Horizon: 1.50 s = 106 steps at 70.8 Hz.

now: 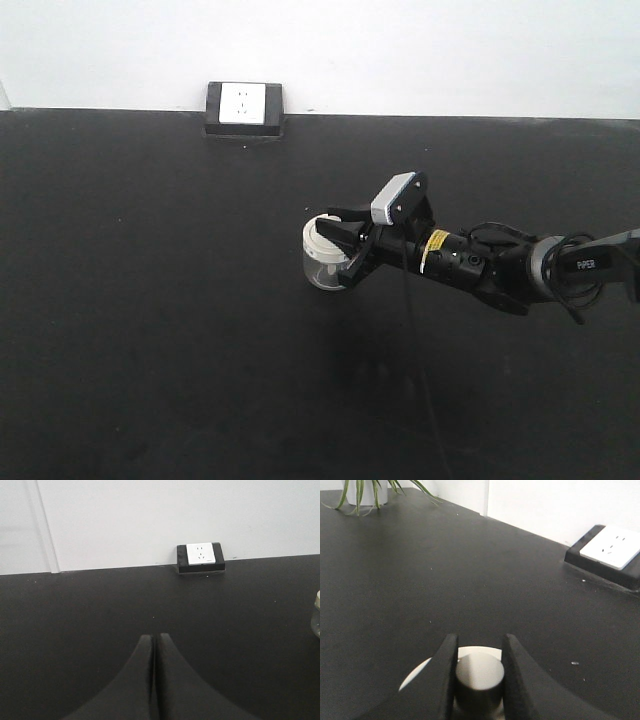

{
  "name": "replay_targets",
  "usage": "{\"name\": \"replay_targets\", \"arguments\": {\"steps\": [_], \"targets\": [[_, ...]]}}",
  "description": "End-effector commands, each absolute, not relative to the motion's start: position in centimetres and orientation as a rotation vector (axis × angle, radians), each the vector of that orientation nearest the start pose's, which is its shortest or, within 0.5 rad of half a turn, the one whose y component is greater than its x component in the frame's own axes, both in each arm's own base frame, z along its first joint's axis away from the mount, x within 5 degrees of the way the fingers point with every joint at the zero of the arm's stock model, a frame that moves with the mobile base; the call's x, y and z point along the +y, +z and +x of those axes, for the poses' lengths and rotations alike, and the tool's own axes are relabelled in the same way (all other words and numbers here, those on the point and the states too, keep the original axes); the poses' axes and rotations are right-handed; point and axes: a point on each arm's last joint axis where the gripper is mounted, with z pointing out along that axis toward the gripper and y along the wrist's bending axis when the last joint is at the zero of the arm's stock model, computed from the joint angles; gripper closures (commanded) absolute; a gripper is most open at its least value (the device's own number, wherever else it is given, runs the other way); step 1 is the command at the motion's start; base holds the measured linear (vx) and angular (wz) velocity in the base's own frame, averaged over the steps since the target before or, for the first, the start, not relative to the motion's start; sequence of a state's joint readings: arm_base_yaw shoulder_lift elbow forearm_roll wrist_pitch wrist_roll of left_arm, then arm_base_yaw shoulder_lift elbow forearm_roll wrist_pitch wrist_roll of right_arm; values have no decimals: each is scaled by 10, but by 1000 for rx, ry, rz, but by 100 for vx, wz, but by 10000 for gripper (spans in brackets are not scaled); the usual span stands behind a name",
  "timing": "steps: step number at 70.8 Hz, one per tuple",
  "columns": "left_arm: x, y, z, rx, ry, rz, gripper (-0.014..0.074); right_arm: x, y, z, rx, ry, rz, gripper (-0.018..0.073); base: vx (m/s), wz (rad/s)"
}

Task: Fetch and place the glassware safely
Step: 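Extend the right arm forward and lower the jar onto the countertop, then open the right gripper off the white lid and lift it away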

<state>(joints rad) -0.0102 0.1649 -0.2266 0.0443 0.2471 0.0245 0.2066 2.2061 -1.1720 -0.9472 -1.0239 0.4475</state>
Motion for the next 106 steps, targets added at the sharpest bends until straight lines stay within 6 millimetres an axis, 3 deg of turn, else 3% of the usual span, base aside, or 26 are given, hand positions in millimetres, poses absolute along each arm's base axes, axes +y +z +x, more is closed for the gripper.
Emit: {"name": "replay_targets", "arguments": {"steps": [1, 24, 35, 48, 63, 71, 86, 106], "targets": [[0, 272, 65, 1591, 38, 51, 603, 149, 164, 411, 1349, 685, -814, 559, 0, 0], [0, 272, 65, 1591, 38, 51, 603, 147, 156, 413, 1380, 674, -791, 558, 0, 0], [0, 272, 65, 1591, 38, 51, 603, 148, 156, 413, 1385, 683, -786, 505, 0, 0], [0, 272, 65, 1591, 38, 51, 603, 148, 156, 413, 1389, 693, -780, 302, 0, 0], [0, 272, 65, 1591, 38, 51, 603, 147, 156, 413, 1389, 692, -777, -29, 0, 0], [0, 272, 65, 1591, 38, 51, 603, 147, 157, 413, 1388, 691, -777, -113, 0, 0], [0, 272, 65, 1591, 38, 51, 603, 147, 174, 410, 1374, 702, -772, -87, 0, 0], [0, 272, 65, 1591, 38, 51, 603, 142, 235, 399, 1430, 639, -782, 42, 0, 0]]}}
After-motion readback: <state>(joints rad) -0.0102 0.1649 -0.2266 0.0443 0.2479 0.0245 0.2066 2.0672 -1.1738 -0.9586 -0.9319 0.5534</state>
